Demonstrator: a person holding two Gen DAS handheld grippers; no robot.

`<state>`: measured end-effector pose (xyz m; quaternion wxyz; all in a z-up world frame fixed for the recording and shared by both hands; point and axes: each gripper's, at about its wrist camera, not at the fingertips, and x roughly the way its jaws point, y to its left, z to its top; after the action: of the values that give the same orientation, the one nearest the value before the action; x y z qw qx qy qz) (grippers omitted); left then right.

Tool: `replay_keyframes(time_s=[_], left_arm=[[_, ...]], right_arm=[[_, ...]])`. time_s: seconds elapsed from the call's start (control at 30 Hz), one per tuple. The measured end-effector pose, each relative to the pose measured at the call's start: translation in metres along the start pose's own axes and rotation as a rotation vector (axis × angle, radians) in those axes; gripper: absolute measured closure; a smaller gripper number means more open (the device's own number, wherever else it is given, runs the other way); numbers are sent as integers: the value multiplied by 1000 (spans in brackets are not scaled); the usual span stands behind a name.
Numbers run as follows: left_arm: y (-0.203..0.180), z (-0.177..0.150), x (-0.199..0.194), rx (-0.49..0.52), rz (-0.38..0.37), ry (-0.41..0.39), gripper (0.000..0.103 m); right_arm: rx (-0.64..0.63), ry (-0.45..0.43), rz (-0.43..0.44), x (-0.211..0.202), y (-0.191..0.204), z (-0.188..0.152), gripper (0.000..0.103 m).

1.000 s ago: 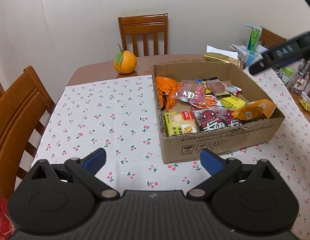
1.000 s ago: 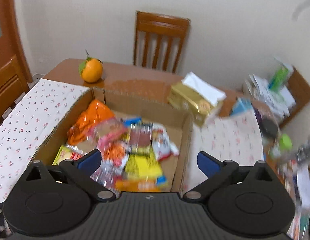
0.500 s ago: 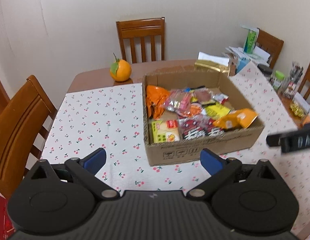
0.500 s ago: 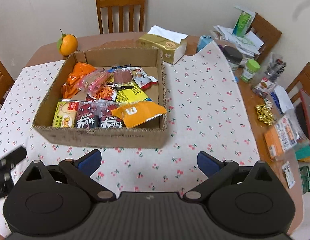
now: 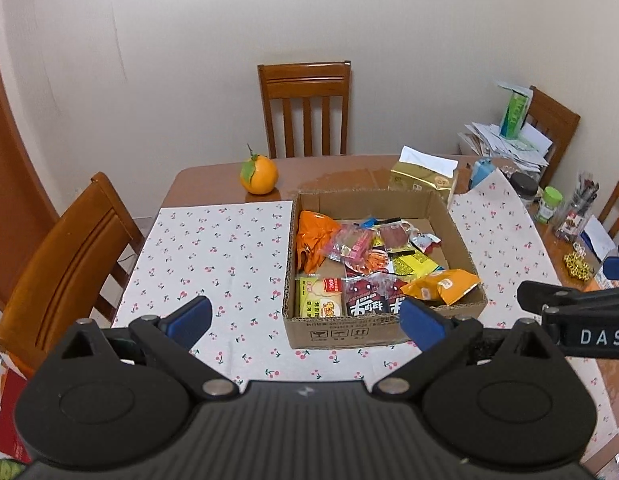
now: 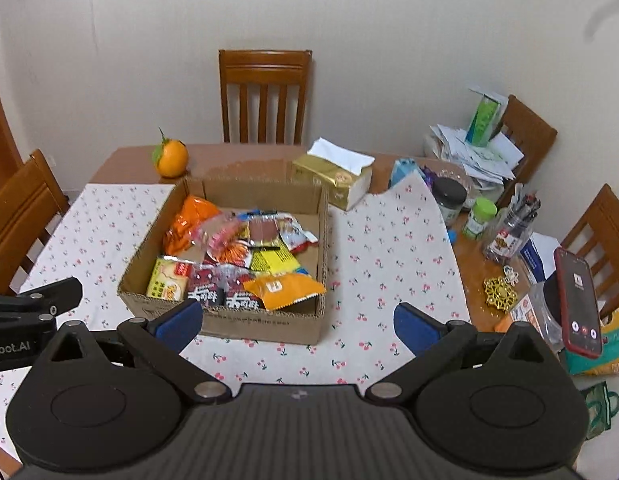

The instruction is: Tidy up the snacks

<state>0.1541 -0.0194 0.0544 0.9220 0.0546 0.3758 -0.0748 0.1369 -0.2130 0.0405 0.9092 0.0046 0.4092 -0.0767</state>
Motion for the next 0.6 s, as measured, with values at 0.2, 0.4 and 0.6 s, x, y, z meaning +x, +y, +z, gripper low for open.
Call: replay_keyframes(time_s=[0.2,0.4,0.6], left_arm=[[0,-2,-4,-20,14,5,3],[-1,-2,-4,-28,16,6,3],[-2,-2,-3,-13,32,8,3]], right_arm=[[-1,-16,13,-6,0,1,0],[-1,-17,13,-7,-1,0,0],[3,-11,18,-5,1,1,0]])
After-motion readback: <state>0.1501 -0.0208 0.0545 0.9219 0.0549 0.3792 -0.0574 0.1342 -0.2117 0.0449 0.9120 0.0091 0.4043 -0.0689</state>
